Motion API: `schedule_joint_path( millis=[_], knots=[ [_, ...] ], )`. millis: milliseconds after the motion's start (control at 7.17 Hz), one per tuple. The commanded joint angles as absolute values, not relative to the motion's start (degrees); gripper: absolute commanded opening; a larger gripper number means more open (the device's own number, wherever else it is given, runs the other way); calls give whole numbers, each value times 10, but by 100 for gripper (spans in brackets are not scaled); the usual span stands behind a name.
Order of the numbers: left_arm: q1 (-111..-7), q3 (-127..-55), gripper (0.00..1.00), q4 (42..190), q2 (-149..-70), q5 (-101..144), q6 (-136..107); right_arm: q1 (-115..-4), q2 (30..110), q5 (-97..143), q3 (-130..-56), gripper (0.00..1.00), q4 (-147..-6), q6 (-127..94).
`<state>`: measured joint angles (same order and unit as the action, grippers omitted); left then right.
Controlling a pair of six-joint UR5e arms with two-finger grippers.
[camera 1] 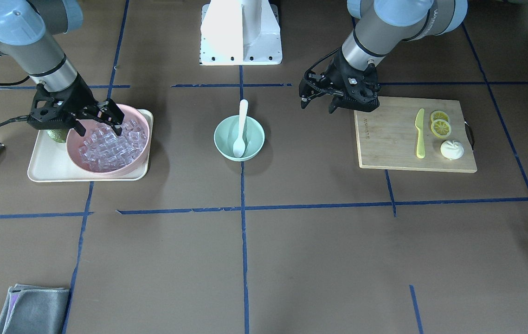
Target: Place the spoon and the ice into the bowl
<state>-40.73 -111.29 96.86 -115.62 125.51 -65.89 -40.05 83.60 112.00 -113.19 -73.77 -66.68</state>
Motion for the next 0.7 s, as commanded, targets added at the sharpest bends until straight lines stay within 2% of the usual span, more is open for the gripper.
schedule_joint_path(
  millis=[0,558],
  knots=[
    [-407,-1113,76,969,-1156,1253,-658,-379,835,1094,-1129,97,-737,-664],
    [-406,-1114,77,969,-1156,1253,-658,-369,834,1093,-1124,91,-735,-665]
  ],
)
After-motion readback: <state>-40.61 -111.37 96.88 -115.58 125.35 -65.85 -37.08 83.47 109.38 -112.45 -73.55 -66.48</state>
